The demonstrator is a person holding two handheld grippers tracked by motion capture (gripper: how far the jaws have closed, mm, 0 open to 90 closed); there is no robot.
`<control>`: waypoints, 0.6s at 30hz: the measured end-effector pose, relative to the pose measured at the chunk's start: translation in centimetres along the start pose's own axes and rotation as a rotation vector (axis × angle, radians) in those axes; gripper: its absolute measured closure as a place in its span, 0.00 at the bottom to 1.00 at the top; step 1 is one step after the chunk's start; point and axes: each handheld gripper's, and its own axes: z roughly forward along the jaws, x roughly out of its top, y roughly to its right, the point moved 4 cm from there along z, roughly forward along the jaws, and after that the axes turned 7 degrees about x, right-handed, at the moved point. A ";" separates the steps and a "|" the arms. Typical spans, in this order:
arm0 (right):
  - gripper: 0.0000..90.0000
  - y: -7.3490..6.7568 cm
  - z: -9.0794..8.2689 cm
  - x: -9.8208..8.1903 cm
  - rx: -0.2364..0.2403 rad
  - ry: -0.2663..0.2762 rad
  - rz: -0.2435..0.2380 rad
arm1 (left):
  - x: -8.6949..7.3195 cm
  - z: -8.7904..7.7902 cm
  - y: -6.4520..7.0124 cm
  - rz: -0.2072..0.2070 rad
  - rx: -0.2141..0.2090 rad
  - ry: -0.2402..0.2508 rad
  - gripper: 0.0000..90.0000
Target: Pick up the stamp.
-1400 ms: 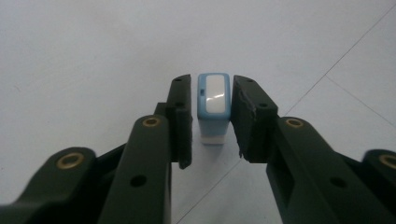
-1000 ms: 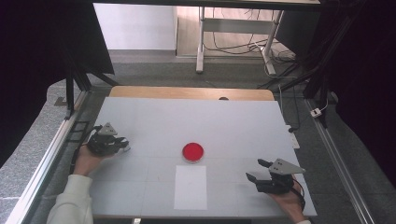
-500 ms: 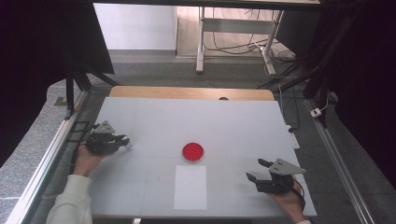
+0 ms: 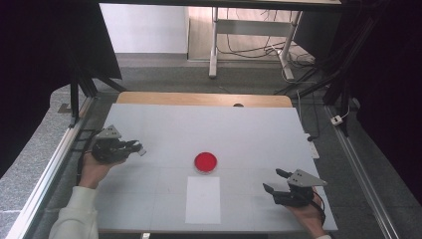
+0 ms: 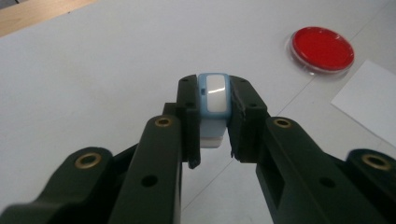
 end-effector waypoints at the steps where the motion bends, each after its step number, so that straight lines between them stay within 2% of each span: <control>1: 0.30 0.0 0.0 0.0 -0.001 0.000 0.001 | 0.1 -0.1 0.1 -0.003 -0.007 0.006 0.84; 18: 0.30 0.1 0.0 0.0 -0.016 0.008 -0.001 | 1.9 -0.8 2.2 -0.013 -0.072 0.074 0.84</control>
